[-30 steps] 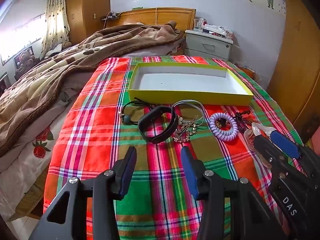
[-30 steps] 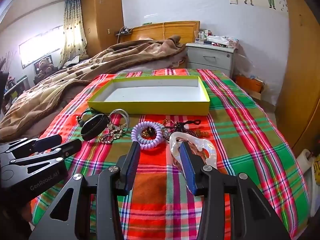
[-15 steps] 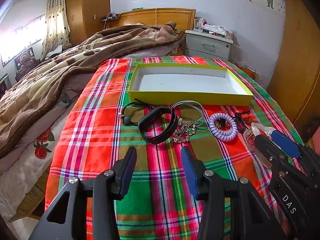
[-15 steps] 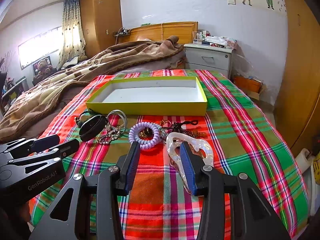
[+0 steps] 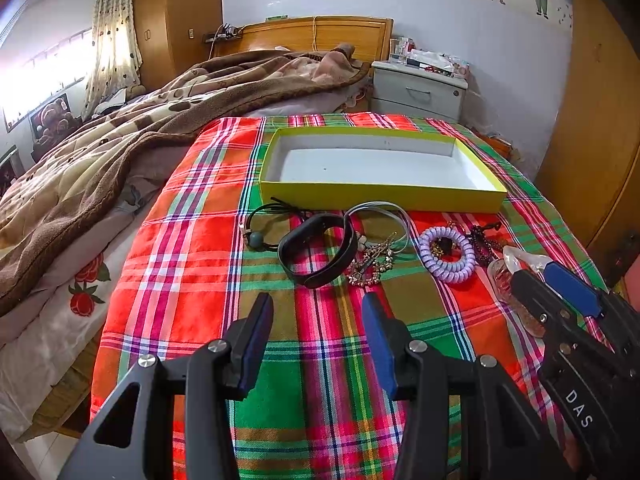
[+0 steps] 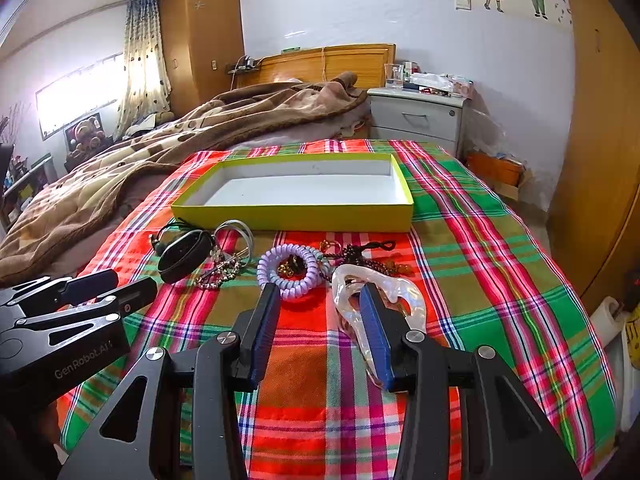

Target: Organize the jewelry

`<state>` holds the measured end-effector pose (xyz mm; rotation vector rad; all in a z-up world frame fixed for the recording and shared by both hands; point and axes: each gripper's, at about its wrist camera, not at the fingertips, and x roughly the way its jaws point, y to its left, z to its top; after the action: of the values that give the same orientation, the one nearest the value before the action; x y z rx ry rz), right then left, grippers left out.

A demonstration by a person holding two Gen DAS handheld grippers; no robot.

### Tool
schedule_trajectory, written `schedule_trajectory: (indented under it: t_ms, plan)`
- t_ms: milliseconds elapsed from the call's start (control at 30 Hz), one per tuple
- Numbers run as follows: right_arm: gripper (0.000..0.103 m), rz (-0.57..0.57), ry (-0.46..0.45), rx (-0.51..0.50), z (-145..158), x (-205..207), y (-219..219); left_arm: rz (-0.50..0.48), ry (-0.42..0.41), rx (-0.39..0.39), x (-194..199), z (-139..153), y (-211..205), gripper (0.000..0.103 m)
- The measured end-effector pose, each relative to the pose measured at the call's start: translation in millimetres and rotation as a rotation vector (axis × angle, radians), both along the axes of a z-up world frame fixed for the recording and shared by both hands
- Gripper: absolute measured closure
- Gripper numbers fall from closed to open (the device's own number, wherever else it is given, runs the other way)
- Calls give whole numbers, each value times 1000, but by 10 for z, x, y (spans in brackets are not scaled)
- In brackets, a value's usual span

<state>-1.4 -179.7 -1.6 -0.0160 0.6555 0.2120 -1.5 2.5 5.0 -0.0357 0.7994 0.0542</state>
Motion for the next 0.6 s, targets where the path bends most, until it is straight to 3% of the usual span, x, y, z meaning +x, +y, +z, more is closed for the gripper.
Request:
schedule_trajectory:
  t_ms: [600]
  plan:
    - [61, -4, -2, -3, -24, 4, 0, 5, 2, 5, 6, -13, 8, 55]
